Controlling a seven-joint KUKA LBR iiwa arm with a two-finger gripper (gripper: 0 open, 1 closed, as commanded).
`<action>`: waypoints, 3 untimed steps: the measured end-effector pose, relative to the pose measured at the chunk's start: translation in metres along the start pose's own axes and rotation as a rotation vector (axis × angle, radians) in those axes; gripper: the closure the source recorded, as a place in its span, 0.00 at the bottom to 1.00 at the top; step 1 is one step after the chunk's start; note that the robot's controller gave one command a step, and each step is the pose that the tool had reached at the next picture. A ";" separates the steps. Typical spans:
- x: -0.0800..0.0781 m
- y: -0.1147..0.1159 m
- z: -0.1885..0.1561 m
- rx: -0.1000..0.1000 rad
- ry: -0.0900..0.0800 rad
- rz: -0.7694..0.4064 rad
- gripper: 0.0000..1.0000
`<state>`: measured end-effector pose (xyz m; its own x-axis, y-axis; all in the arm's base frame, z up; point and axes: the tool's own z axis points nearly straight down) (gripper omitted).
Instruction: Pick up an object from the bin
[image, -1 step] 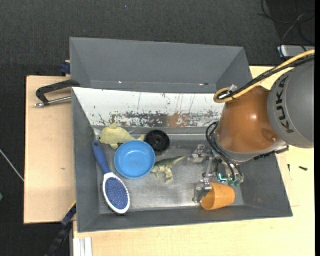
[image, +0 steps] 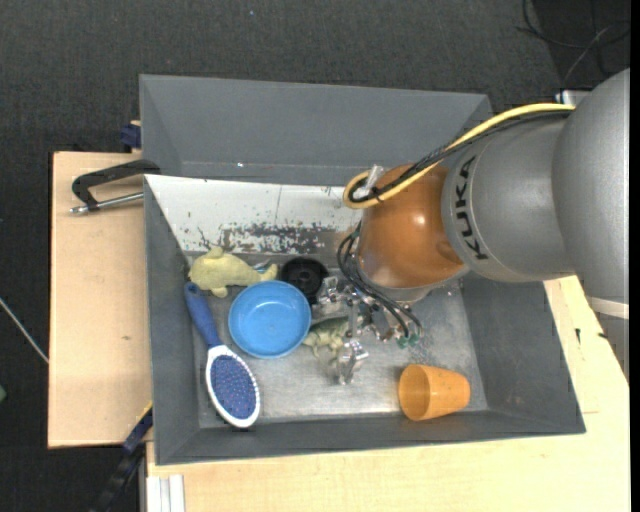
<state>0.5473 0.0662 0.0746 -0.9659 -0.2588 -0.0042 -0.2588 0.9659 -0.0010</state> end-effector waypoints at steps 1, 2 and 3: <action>0.007 -0.011 -0.028 0.000 -0.004 -0.061 0.00; -0.003 -0.011 -0.026 -0.001 -0.003 -0.345 0.00; -0.014 -0.004 0.001 -0.001 -0.002 -0.467 0.00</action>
Offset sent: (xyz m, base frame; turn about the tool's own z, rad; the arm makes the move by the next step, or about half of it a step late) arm -0.0061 -0.0126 0.0254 -0.0617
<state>0.5621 0.0661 0.0736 -0.7461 -0.6658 -0.0055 -0.6658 0.7461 -0.0026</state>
